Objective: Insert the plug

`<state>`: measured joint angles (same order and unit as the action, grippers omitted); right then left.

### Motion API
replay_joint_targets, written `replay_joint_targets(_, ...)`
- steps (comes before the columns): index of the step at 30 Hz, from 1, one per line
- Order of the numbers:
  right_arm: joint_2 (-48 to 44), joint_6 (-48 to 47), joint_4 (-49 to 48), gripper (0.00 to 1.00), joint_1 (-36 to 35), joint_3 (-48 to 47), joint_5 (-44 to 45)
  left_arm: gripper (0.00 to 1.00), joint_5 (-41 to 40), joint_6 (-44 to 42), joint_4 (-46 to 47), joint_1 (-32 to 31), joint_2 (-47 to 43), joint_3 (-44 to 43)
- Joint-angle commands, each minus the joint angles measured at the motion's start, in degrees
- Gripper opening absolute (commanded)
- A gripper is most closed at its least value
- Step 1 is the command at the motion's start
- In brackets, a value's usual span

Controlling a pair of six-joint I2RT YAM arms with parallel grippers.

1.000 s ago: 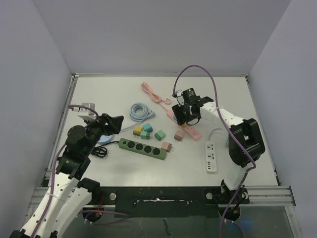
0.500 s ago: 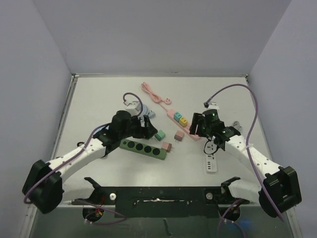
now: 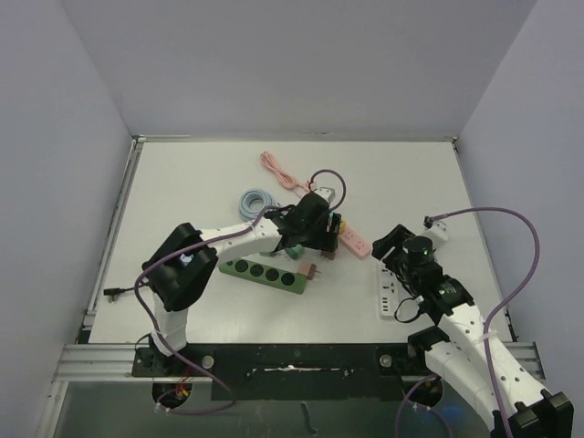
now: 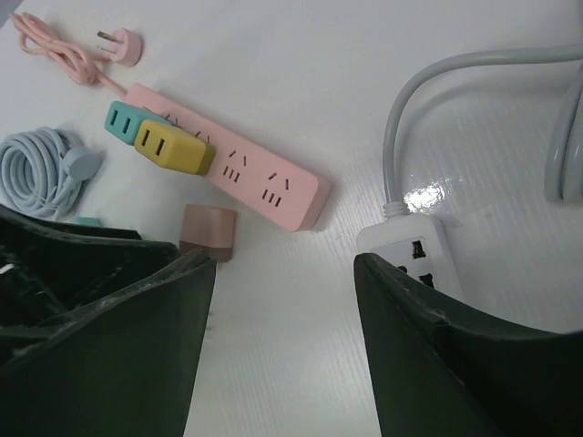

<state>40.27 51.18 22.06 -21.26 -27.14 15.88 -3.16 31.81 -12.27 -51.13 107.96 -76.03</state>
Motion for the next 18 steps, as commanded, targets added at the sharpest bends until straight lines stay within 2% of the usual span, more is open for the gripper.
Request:
replay_joint_targets(1, -2.2, 2.4, -1.2, 0.63, 0.6, 0.5, 2.4, 0.68, 0.9, -0.1, -5.0, 0.0, 4.5, -5.8)
replay_joint_targets(11, 0.8, 3.0, -2.5, 0.63, 0.6, 1.4, 0.5, 0.66, 2.4, -1.7, -9.0, -0.3, 11.8, -12.4)
replay_joint_targets(18, 1.5, 2.4, -2.3, 0.63, 0.7, 1.5, 0.2, 0.58, 0.0, -2.4, -11.6, -1.0, 13.8, -14.2)
